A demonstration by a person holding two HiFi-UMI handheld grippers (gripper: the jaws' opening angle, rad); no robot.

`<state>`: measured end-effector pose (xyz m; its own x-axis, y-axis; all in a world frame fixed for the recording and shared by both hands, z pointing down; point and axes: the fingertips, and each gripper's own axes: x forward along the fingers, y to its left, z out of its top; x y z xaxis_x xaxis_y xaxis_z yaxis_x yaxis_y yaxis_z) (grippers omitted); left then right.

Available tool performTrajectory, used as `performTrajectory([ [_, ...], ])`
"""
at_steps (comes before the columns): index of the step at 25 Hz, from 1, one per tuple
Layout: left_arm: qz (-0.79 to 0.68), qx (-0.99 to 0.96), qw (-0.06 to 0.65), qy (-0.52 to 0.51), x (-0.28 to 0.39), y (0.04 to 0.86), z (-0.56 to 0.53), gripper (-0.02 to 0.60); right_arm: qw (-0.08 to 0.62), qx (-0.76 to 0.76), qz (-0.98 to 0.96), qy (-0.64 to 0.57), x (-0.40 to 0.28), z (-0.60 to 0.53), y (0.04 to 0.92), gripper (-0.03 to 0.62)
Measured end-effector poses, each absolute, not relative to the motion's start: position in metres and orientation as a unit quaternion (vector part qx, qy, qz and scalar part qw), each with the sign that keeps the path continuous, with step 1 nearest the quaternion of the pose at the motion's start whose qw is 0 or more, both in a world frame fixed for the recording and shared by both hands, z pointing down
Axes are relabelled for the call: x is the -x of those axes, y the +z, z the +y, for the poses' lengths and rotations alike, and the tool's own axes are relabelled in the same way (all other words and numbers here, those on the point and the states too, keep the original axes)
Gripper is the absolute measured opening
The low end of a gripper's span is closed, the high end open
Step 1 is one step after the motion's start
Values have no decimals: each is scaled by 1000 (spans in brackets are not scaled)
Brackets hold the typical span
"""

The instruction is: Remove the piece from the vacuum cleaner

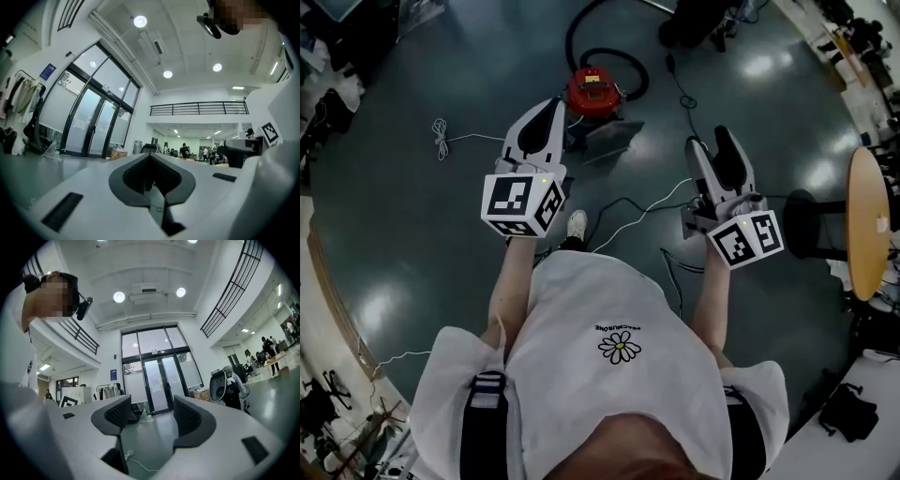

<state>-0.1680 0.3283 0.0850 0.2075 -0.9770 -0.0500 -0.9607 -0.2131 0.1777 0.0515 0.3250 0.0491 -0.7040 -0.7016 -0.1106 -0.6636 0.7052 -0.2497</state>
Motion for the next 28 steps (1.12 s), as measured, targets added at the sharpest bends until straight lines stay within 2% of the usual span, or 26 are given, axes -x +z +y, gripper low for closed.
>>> performTrajectory([
  [4,-626,-774,73,-70,209,92,266,5,81,383,914,-103,-13,271,56,296],
  [9,-615,-779,114,-43,227,125,210,5,48,404,902,-145,6,230,92,296],
  [15,-603,-784,143,-9,207,163,161,5,30,412,895,-169,-11,170,123,296],
  [21,-626,-766,143,24,191,194,93,5,21,352,920,-174,-1,77,164,296],
  [28,-638,-745,156,111,162,208,8,5,-62,271,950,-141,-8,-20,178,296],
])
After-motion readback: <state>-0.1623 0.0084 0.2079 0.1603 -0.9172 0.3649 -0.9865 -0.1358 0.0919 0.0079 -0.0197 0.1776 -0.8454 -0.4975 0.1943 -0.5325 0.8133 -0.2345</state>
